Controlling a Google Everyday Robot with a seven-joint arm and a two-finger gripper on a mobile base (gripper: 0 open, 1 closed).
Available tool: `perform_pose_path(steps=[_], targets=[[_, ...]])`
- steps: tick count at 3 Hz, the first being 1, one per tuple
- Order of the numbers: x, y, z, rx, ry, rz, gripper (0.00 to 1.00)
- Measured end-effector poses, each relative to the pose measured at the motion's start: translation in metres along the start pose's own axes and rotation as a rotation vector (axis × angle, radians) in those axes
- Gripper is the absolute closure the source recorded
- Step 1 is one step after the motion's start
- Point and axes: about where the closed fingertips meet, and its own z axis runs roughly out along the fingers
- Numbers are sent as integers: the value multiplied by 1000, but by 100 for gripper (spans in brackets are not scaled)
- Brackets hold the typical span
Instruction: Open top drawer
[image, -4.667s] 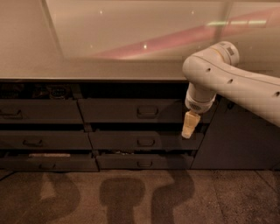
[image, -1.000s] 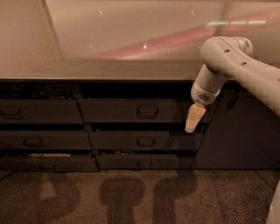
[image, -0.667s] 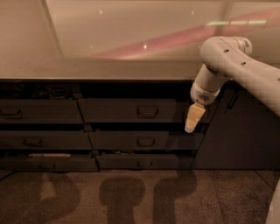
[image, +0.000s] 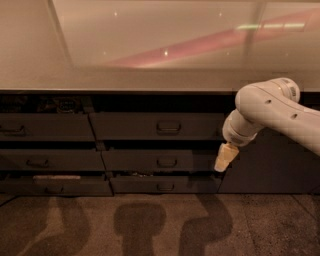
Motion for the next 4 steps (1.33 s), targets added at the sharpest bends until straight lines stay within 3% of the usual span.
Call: perform_pose_path(steps=[1,3,4], targets=[[0,0,0,0,0,0,0],[-1,-32,4,-14,70,65,0],[-14,-42,5,10,118,63,0]])
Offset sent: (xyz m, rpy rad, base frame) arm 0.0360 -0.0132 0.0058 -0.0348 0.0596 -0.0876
